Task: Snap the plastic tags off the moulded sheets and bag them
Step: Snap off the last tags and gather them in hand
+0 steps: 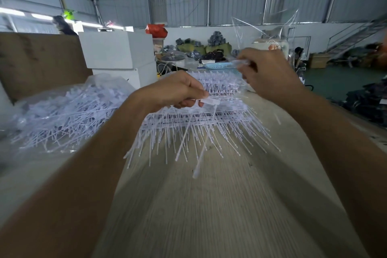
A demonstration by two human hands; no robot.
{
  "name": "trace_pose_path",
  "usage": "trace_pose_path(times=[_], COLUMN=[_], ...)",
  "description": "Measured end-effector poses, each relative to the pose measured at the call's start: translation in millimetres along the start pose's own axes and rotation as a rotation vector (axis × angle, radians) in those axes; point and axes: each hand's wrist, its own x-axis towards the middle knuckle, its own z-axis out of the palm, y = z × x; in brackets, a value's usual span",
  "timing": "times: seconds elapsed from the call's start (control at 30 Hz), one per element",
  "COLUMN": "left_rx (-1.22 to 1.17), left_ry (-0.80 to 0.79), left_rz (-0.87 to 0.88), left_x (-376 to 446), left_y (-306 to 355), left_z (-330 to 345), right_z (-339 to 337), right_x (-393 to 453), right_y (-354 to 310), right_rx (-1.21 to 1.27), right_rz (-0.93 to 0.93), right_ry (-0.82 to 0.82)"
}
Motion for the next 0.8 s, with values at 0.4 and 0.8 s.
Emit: trace_pose_path(times=[0.4, 0.8], left_rx=[0.133, 0.123], left_ry=[-0.017, 0.024], left_rz=[0.044, -0.038], left_x=[5, 4], left_y=[7, 3], left_z=[4, 2], right_z=[5, 3], right_x=[-9, -11], right_y=[3, -8], right_rx=[0.479, 0.625], right_rz=[0.226, 0.146], right_ry=[-0.362, -0.365])
